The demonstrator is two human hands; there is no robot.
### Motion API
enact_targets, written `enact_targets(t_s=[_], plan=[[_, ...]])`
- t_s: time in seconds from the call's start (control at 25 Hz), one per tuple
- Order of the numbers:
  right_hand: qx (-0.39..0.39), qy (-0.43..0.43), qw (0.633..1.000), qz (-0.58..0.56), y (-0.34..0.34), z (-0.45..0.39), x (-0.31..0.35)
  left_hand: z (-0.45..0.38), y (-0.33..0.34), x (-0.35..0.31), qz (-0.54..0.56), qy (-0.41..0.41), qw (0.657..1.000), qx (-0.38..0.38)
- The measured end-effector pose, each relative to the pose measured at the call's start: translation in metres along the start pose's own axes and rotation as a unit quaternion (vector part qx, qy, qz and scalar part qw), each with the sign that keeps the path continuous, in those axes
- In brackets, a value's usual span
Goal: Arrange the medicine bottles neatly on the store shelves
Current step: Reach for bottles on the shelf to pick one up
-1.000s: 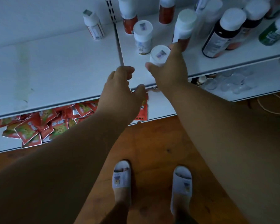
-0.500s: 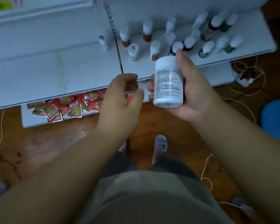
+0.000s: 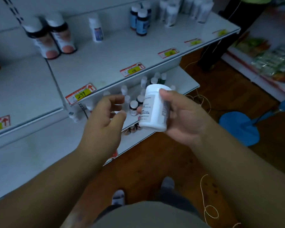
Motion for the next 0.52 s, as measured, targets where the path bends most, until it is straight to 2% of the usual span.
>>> enact_targets(t_s=[0.24, 0.36, 0.52], plan=[[-0.037, -0.095, 0.995, -0.009, -0.063, -0.002, 0.104, -0.034, 0.1, -0.079, -0.016, 0.079, 0.992, 0.102], [-0.057, -0.107, 0.992, -0.027, -0.096, -0.006, 0.166, -0.057, 0.156, -0.12, -0.015, 0.106, 0.986, 0.126], [-0.025, -0.086, 0.996, 0.006, -0.123, -0.017, 0.239, -0.092, 0.205, -0.174, -0.005, 0.113, 0.984, 0.138]])
Point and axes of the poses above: each hand's wrist, its own z-axis away from the middle knuckle, its own y-axis out of the palm, x = y × z, the point moved 10 cm from there along -z, towards the middle knuckle, and after that the axes turned 13 degrees about -z, right-handed, at the moved point
